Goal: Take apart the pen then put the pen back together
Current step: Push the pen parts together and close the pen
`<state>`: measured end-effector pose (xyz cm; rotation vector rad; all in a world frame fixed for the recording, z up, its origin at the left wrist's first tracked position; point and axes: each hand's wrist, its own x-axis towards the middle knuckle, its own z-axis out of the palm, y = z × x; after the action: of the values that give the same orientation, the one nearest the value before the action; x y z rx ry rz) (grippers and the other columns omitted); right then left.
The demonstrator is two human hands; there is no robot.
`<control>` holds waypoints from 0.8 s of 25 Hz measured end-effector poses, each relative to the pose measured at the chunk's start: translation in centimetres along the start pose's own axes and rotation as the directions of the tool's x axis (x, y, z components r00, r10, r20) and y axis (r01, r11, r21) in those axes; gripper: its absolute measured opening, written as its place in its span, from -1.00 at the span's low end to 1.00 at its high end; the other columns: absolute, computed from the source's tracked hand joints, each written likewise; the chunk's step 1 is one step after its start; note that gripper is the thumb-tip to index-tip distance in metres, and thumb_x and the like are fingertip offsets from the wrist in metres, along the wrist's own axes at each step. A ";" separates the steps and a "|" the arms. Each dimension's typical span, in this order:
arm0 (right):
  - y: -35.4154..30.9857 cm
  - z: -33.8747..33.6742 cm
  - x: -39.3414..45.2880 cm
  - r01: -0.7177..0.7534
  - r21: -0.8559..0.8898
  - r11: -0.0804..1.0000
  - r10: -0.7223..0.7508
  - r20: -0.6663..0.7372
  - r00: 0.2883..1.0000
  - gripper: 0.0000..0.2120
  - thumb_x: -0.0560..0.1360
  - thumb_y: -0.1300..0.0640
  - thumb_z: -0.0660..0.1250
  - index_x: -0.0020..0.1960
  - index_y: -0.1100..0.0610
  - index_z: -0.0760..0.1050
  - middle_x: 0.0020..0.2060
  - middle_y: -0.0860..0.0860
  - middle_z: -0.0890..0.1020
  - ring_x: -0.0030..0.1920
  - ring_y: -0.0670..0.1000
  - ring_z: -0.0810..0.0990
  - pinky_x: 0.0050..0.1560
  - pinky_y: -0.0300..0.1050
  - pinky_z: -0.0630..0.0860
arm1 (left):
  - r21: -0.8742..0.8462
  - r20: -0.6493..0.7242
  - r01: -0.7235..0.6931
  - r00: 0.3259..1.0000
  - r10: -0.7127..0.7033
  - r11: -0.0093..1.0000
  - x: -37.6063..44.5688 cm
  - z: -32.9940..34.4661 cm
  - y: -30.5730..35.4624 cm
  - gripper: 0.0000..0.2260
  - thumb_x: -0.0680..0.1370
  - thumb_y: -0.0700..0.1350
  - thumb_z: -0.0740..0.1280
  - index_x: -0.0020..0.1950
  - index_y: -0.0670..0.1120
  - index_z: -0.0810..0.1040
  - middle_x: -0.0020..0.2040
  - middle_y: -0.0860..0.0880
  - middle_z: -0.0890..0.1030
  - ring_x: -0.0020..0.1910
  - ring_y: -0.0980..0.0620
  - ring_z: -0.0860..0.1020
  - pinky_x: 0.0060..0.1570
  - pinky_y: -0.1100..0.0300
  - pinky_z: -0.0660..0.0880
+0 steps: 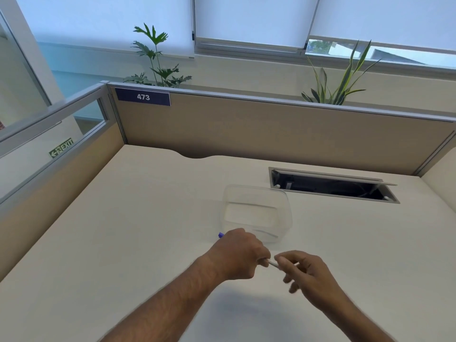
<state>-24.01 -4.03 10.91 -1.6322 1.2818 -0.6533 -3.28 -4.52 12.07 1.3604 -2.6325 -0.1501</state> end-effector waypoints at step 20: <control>7.1 4.9 -0.7 -0.275 -0.491 0.827 0.117 -0.328 0.937 -0.68 0.34 -0.08 0.45 -0.49 -0.04 0.42 -0.49 -0.06 0.57 -0.34 0.03 0.58 -0.23 -0.16 0.47 | -0.105 -0.016 0.648 0.757 -0.653 0.754 -4.9 12.6 -2.8 -0.11 0.43 0.51 -0.21 0.56 -0.05 0.15 0.58 -0.01 0.17 0.56 -0.03 0.11 0.49 -0.09 -0.04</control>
<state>-23.26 -1.91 2.50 -1.8467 1.9526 -0.4300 -0.75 -2.00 -1.29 2.1530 -1.9542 -0.3141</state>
